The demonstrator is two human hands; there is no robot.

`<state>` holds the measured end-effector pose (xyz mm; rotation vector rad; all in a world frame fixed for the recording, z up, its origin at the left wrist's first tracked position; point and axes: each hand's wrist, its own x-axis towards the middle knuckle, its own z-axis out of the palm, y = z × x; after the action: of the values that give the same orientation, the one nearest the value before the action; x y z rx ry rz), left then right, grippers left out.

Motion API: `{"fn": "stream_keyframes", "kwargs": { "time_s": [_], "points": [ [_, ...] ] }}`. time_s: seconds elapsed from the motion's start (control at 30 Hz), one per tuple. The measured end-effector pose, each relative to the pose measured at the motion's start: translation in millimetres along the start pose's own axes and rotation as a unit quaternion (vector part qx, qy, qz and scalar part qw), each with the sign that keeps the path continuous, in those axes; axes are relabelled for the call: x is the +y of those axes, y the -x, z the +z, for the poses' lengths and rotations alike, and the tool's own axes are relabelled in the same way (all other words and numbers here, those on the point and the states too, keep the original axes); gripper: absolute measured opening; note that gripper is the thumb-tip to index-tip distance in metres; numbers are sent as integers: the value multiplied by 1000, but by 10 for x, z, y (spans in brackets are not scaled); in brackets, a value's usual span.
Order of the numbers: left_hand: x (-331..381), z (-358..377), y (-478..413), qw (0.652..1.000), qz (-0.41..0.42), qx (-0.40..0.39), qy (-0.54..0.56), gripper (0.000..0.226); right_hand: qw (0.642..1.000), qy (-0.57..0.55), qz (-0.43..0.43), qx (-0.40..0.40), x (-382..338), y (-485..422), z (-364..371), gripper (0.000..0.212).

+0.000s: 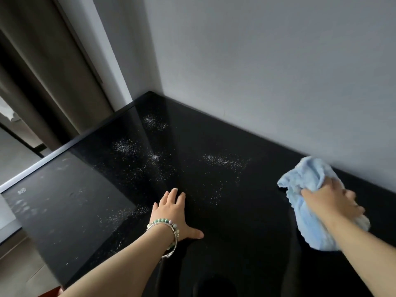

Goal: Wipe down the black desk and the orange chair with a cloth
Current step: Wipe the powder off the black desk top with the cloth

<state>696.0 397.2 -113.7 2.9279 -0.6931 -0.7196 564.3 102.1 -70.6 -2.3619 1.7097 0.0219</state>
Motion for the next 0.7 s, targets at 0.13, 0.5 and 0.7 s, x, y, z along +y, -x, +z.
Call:
{"fn": "stream_keyframes", "kwargs": {
  "time_s": [0.13,0.5,0.7],
  "points": [
    [-11,-22,1,1000,6,-5,-4,127,992,45,-111,-47,-428,193,185,36],
    [-38,2,15,1000,14,9,-11,127,989,6,-134,55,-259,-122,108,41],
    [-42,13,0,1000,12,18,-14,127,996,16,-2,-84,-425,-605,177,80]
  ]
}}
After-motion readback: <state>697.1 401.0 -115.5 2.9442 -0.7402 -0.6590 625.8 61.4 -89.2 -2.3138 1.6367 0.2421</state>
